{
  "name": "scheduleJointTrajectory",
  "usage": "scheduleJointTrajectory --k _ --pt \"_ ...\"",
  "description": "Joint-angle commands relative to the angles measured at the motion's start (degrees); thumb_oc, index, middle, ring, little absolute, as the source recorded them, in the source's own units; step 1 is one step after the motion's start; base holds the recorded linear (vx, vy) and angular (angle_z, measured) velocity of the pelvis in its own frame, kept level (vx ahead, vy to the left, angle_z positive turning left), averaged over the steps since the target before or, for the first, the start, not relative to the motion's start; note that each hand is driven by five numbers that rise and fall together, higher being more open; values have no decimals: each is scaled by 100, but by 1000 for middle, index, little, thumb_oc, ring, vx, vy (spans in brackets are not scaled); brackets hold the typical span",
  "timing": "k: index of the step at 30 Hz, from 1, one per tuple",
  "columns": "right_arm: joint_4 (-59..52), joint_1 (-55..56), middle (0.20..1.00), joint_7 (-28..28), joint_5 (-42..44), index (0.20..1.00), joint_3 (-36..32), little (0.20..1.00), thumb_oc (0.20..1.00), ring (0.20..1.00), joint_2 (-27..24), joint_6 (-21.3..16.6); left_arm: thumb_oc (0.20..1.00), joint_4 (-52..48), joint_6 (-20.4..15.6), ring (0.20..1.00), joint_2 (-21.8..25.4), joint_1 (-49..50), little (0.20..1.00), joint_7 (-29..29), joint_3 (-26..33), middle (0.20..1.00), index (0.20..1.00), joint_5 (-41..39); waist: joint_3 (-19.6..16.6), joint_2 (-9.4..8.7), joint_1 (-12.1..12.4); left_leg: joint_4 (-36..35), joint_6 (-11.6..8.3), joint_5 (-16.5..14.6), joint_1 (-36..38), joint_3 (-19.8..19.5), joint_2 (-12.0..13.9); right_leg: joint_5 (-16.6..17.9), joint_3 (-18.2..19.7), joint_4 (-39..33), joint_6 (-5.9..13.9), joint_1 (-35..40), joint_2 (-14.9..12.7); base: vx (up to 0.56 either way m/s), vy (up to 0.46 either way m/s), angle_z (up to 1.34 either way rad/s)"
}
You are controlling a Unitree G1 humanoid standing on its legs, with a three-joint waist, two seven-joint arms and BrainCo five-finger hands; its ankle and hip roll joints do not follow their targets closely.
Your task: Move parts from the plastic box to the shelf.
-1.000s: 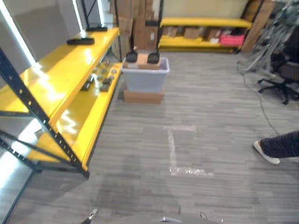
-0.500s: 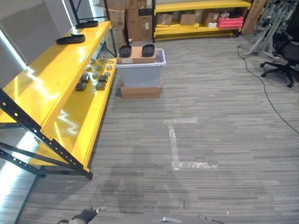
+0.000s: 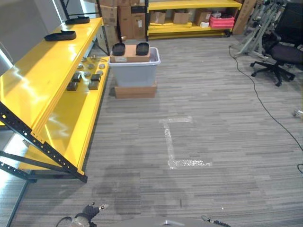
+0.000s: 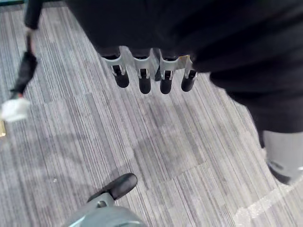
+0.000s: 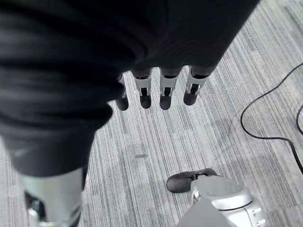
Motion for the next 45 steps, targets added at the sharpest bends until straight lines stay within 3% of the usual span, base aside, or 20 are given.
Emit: scheduleJointTrajectory --k 1,8,13,14,15,16,17,18,19,24,26,28,30,34,36,40,43,45 --pt "387 -218 1000 4 88 1000 49 1000 1000 1000 -15 -12 1000 197 -202 1000 114 -308 1000 -43 117 1000 1000 -174 -191 -156 41 -30 -344 -207 99 -275 192 73 52 63 600 -7 -451 0 0 0" --pt "-412 -324 1000 -152 366 1000 51 1000 1000 1000 -62 -371 1000 -113 -363 1000 164 -448 1000 70 276 1000 1000 -584 -169 -224 96 11 -299 -249 102 -317 132 50 23 120 640 29 -507 11 48 1" --pt "-639 -544 1000 -125 -106 1000 422 1000 1000 1000 -218 -382 1000 -227 -387 1000 283 -639 1000 46 226 1000 1000 -634 39 -276 121 94 -150 -291 -2 -324 88 8 181 1007 759 -515 -492 -56 100 -5" --pt "-641 -718 1000 -133 -178 1000 483 1000 1000 1000 -234 -354 1000 -222 -361 1000 302 -712 1000 57 201 1000 1000 -643 269 -283 94 104 -47 -277 -34 -381 51 284 342 1803 1000 -1058 -480 -109 118 -16" --pt "-644 -764 1000 -123 -186 1000 516 1000 1000 1000 -226 -351 1000 -211 -354 1000 314 -746 1000 61 193 1000 1000 -657 348 -297 86 104 -32 -252 -59 -388 50 411 437 2032 1065 -1226 -455 -122 144 -38" --pt "-601 -846 1000 -129 -241 1000 600 1000 1000 1000 -164 -332 1000 -109 -326 1000 312 -778 1000 60 155 1000 1000 -581 424 -253 65 48 -35 -211 -72 -405 115 315 532 2260 1042 -1464 -339 66 17 -37" --pt "-507 -804 1000 -110 -308 1000 668 1000 1000 1000 -91 -314 1000 11 -305 1000 283 -727 1000 38 132 1000 1000 -476 356 -281 87 -37 -68 -255 -13 -326 100 185 365 1732 913 -1298 -348 209 -74 -43" --pt "-384 -717 1000 -108 -354 1000 695 1000 1000 1000 -35 -286 1000 133 -284 1000 226 -648 1000 -7 136 1000 1000 -445 293 -313 103 -48 -91 -313 22 -264 96 270 105 1075 729 -1245 -323 284 -154 -29" --pt "-290 -685 1000 -97 -413 1000 717 1000 1000 1000 -4 -255 1000 172 -268 1000 191 -626 1000 -28 126 1000 1000 -437 277 -325 98 -48 -107 -346 50 -232 103 349 -59 914 687 -1305 -321 226 -183 -44" --pt "-101 -401 1000 -26 -395 1000 730 1000 1000 1000 70 -229 1000 236 -226 1000 16 -549 1000 -86 100 1000 1000 -388 182 -254 16 185 -283 -444 17 -350 213 207 39 491 525 -852 -198 155 -173 7" --pt "-11 -332 1000 -3 -268 1000 595 1000 1000 1000 46 -206 1000 223 -215 1000 -66 -508 1000 -88 147 1000 1000 -473 206 -228 12 862 -387 -612 -134 -337 214 127 -58 488 460 -710 -252 136 -185 42" --pt "31 -354 1000 33 -229 1000 565 1000 1000 1000 -36 -191 1000 167 -208 1000 -179 -512 1000 -65 134 1000 1000 -606 450 -222 87 2183 -591 -343 -702 -465 43 51 -114 539 322 -484 -323 92 -173 33" --pt "42 -379 1000 28 -217 1000 542 1000 1000 1000 -77 -174 1000 166 -207 1000 -209 -535 1000 -57 111 1000 1000 -634 505 -233 96 2224 -611 -252 -840 -457 25 20 -144 516 296 -407 -363 85 -81 0" --pt "12 -382 1000 11 -150 1000 483 1000 1000 1000 -159 -179 1000 136 -214 1000 -249 -464 1000 -77 22 1000 1000 -570 499 -202 196 1436 -501 -231 -1053 -434 -14 -45 -138 387 318 -223 -376 190 -26 5" --pt "-73 -448 1000 -61 -170 1000 526 1000 1000 1000 -222 -217 1000 167 -208 1000 -287 -426 1000 -36 -47 1000 1000 -545 502 -71 303 669 -467 250 -1383 -537 16 -150 -138 331 315 -107 -282 234 11 -2" --pt "-80 -630 1000 -54 -216 1000 595 1000 1000 1000 -232 -212 1000 267 -169 1000 -235 -334 1000 -55 -72 1000 1000 -403 491 -24 507 406 -506 558 -1560 -701 -7 -386 47 267 328 217 -163 277 31 -20" --pt "-107 -635 1000 17 -262 1000 655 1000 1000 1000 -137 -216 1000 421 -125 1000 -166 -245 1000 -72 35 1000 1000 -341 316 -49 572 476 -354 471 -1408 -723 -16 -625 102 491 383 381 -223 309 120 -36" --pt "-171 -608 1000 10 -340 1000 653 1000 1000 1000 -67 -217 1000 521 -59 1000 -104 -239 1000 -94 56 1000 1000 -196 222 -106 605 590 -173 256 -1244 -712 -113 -682 163 1325 560 222 -343 376 224 -34"
